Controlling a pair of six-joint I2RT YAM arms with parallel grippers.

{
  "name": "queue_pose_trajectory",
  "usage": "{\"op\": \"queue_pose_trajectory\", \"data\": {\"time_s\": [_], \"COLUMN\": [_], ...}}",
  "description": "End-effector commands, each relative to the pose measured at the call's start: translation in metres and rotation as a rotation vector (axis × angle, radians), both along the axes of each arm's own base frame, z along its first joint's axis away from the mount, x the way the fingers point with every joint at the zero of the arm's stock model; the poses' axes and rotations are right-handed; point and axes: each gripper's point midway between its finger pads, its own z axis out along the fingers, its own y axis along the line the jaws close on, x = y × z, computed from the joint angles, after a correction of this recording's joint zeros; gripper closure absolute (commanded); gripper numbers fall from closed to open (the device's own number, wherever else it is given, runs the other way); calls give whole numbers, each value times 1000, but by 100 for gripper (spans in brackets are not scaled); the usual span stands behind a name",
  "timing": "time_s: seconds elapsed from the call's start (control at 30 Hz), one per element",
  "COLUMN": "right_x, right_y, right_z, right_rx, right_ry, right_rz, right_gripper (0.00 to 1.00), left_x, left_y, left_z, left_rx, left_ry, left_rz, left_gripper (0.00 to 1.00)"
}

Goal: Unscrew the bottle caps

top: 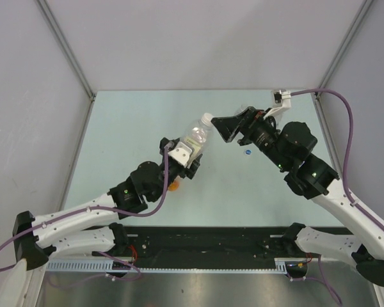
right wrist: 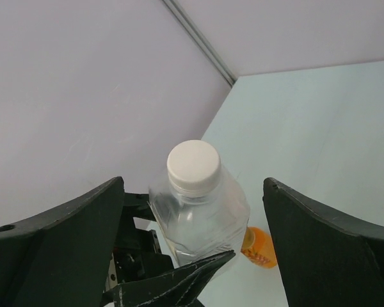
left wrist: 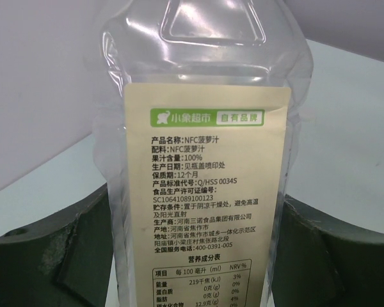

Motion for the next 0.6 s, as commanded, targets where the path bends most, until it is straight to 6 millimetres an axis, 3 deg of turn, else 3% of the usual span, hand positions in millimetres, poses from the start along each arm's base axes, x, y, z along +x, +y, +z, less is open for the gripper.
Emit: {"op": "queue_pose_trajectory", "data": {"time_s": [0.0, 0.33, 0.57], "right_x": [4, 13, 14], "right_y": [6, 21, 27], "right_z": [15, 10, 9], "right_rx": [36, 37, 31], "right_ry": [-19, -18, -26], "right_rz": [-1, 3, 17], "right_gripper": [9, 17, 34], "left_x": [0, -7, -9], "left_y": [5, -1, -1], "left_z": [27, 23, 20], "left_rx": [-58, -57, -55], "left_ry": [-60, -45, -38], "left_rz": [30, -3, -11], "left_gripper": [100, 100, 100]}}
